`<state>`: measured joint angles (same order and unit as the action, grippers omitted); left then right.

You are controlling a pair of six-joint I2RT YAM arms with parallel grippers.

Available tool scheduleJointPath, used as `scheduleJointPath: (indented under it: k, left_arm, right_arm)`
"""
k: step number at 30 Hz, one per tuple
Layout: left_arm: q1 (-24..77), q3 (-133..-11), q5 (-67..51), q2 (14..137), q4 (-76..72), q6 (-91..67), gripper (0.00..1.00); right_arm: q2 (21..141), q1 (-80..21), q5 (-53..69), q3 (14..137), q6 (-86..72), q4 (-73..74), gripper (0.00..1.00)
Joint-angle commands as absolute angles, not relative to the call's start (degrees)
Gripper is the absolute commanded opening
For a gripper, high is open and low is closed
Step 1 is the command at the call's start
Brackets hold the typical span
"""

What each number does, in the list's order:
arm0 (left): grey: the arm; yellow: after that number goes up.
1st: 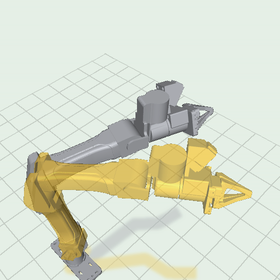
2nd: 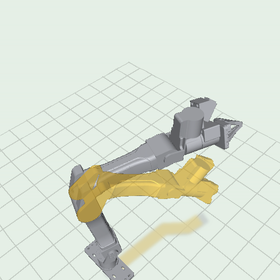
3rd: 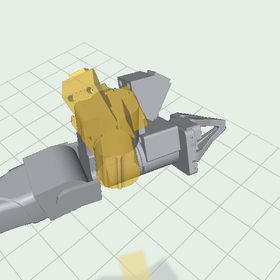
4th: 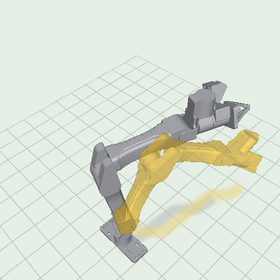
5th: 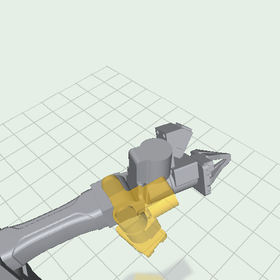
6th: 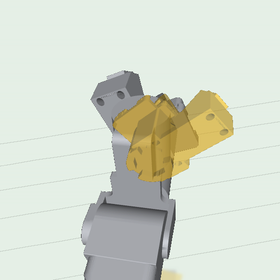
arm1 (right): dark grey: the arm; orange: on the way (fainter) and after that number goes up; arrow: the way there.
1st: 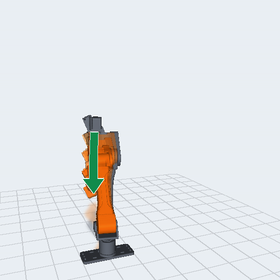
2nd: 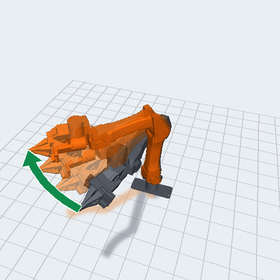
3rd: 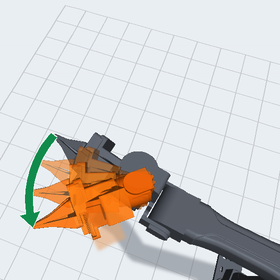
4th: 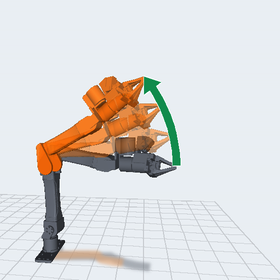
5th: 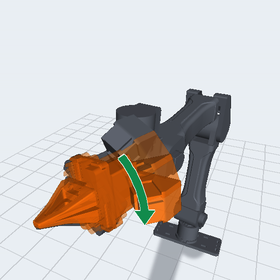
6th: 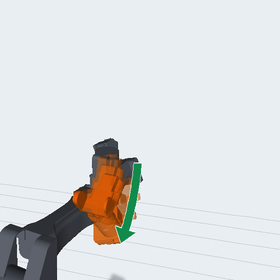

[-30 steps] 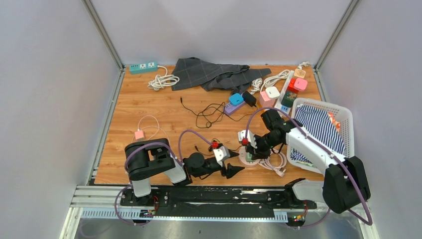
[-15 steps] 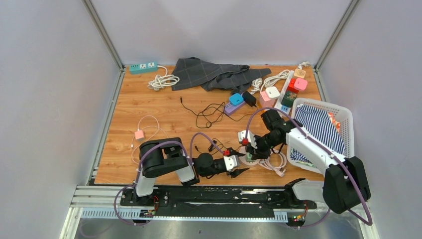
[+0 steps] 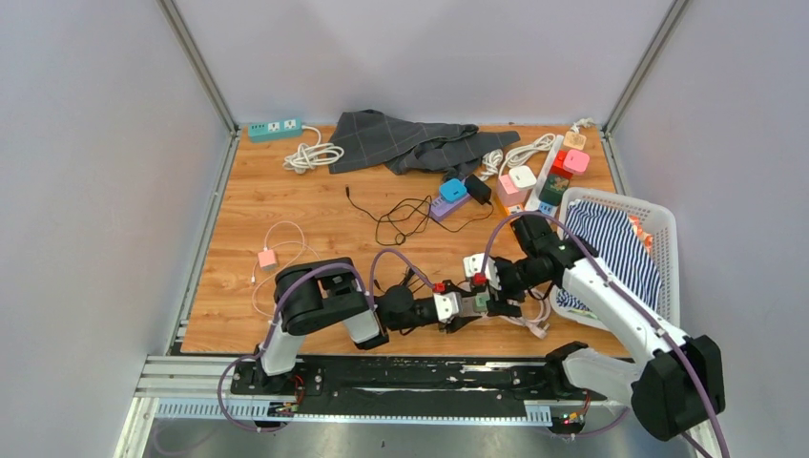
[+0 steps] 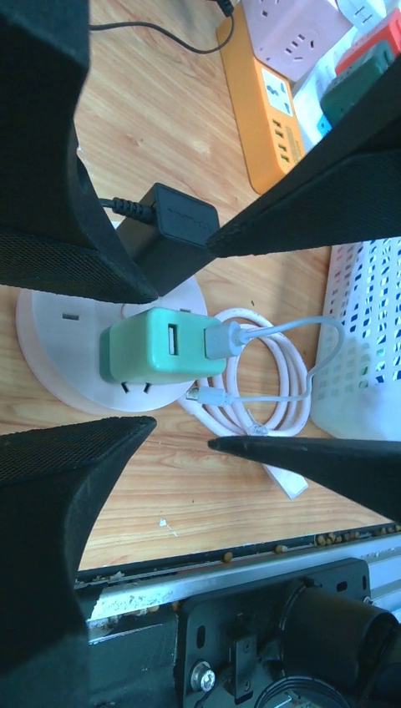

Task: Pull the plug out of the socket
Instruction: Remove the plug from the socket.

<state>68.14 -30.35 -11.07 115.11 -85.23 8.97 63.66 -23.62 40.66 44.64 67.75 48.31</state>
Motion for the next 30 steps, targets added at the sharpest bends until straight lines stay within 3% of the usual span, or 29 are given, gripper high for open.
scheduleJointPath:
  k: [1, 9, 14, 18, 21, 24, 30]
  left_arm:
    - [67.5, -31.8, -14.8, 116.5, -87.2, 7.6, 0.55]
    - [67.6, -35.9, -16.9, 117.9, -82.2, 9.2, 0.57]
    - [67.5, -39.0, -18.2, 118.2, -75.7, 9.5, 0.53]
    - [67.5, -38.8, -17.7, 118.0, -75.8, 9.4, 0.40]
    - [67.5, -38.6, -17.8, 118.0, -75.7, 9.2, 0.32]
    - [67.5, -38.5, -17.7, 118.1, -75.7, 8.9, 0.26]
    - [67.5, -38.0, -17.8, 117.8, -76.1, 8.6, 0.00]
  right_arm:
    - [59.9, -22.2, 43.5, 46.2, 68.2, 51.7, 0.76]
    - [57.9, -11.4, 47.2, 47.9, 64.6, 51.3, 0.78]
    - [61.5, -6.6, 46.5, 48.9, 61.1, 50.6, 0.75]
    - [63.8, -3.7, 43.2, 49.3, 53.3, 46.3, 0.71]
    - [67.5, -0.9, 42.6, 49.9, 48.2, 44.6, 0.53]
    - [72.2, -0.5, 42.0, 50.7, 45.8, 44.6, 0.42]
    - [78.1, -1.4, 47.2, 52.6, 48.6, 49.0, 0.40]
